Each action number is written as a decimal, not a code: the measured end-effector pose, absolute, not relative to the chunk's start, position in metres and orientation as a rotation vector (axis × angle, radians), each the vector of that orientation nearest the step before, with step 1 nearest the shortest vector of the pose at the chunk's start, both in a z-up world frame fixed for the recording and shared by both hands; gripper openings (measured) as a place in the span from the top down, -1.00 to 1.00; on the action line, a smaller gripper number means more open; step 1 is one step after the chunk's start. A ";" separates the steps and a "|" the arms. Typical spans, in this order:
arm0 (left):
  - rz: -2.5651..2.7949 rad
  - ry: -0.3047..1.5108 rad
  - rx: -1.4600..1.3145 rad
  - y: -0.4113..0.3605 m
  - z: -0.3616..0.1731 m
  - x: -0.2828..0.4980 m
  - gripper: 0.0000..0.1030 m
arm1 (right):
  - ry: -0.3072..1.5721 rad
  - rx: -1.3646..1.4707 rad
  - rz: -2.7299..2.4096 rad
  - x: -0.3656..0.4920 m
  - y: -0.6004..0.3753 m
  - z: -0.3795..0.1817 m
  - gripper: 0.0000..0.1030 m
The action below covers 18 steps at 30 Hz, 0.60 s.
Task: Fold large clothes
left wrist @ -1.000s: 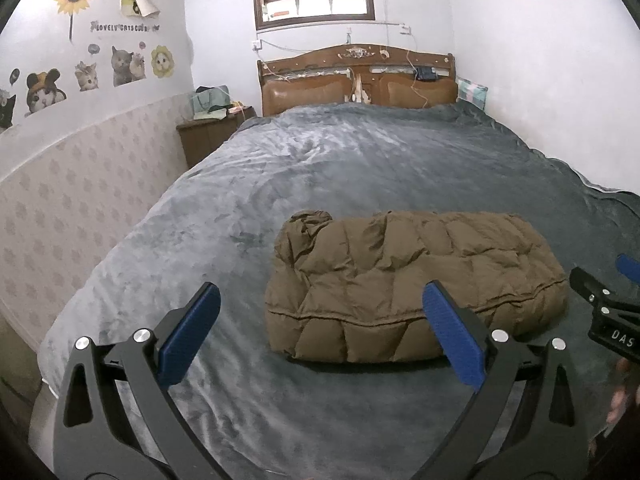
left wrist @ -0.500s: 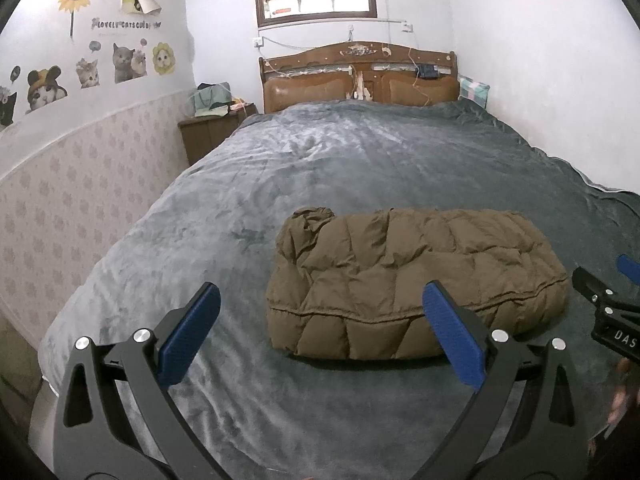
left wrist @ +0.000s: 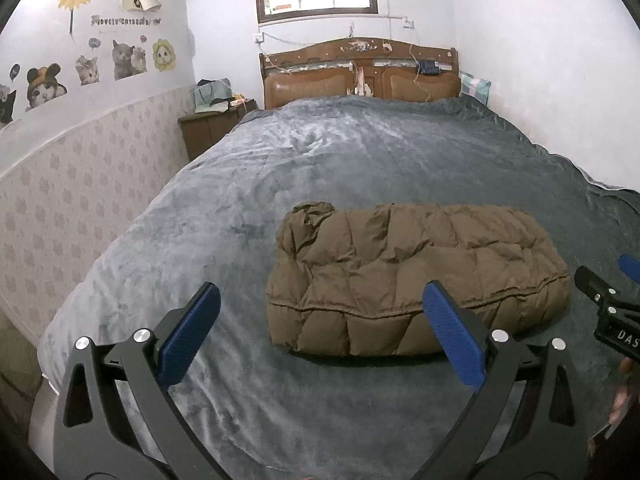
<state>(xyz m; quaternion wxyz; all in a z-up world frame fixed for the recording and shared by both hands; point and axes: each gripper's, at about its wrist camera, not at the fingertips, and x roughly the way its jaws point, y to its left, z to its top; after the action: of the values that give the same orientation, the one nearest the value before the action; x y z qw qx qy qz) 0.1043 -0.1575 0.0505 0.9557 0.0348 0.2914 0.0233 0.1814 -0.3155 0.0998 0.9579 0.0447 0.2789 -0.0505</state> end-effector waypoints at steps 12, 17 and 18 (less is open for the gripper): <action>0.043 0.604 0.060 -0.155 0.049 0.106 -0.94 | 0.568 0.089 -0.104 0.181 -0.316 0.097 -0.96; 0.042 0.608 0.058 -0.154 0.049 0.107 -0.94 | 0.568 0.086 -0.101 0.179 -0.315 0.095 -0.96; 0.043 0.608 0.058 -0.154 0.048 0.107 -0.94 | 0.568 0.087 -0.100 0.180 -0.315 0.095 -0.96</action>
<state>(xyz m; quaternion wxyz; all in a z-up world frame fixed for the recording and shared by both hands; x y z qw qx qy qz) 0.1074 -0.1538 0.0483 0.9535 0.0288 0.2993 0.0210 0.1799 -0.3154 0.0946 0.9578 0.0427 0.2800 -0.0494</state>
